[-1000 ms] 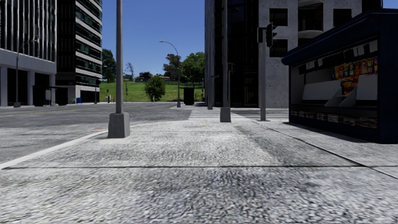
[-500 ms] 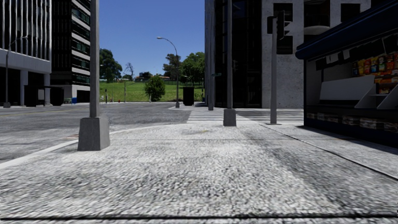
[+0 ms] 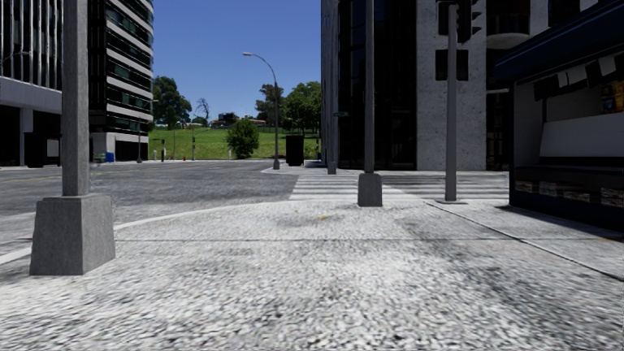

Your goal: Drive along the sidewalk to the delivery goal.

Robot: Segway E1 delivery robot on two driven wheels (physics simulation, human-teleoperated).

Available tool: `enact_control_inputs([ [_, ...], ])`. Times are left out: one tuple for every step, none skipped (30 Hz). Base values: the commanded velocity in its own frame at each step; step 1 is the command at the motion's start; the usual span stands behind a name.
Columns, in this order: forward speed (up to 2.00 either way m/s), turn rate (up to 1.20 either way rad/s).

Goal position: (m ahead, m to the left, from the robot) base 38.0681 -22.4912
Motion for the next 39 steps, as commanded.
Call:
enact_control_inputs([
  [2.0, 0.0],
  [2.0, 0.0],
  [2.0, 0.0],
  [2.0, 0.0],
  [2.0, 0.0],
  [2.0, 0.0],
  [2.0, 0.0],
  [2.0, 0.0],
  [2.0, 0.0],
  [2.0, 0.0],
  [2.0, 0.0],
  [2.0, 0.0],
  [2.0, 0.0],
  [2.0, 0.0],
  [2.0, 0.0],
  [2.0, 0.0],
  [2.0, 0.0],
  [2.0, 0.0],
  [2.0, 0.0],
  [2.0, 0.0],
  [2.0, 0.0],
  [2.0, 0.0],
  [2.0, 0.0],
  [2.0, 0.0],
  [2.0, 0.0],
  [2.0, 0.0],
  [2.0, 0.0],
  [2.0, 0.0],
  [2.0, -0.02],
  [2.0, -0.26],
  [2.0, -0.98],
  [2.0, -1.04],
  [2.0, -1.04],
  [2.0, -0.54],
  [2.0, 0.0],
  [2.0, 0.0],
  [2.0, 0.0],
  [2.0, 0.0],
  [2.0, 0.0],
])
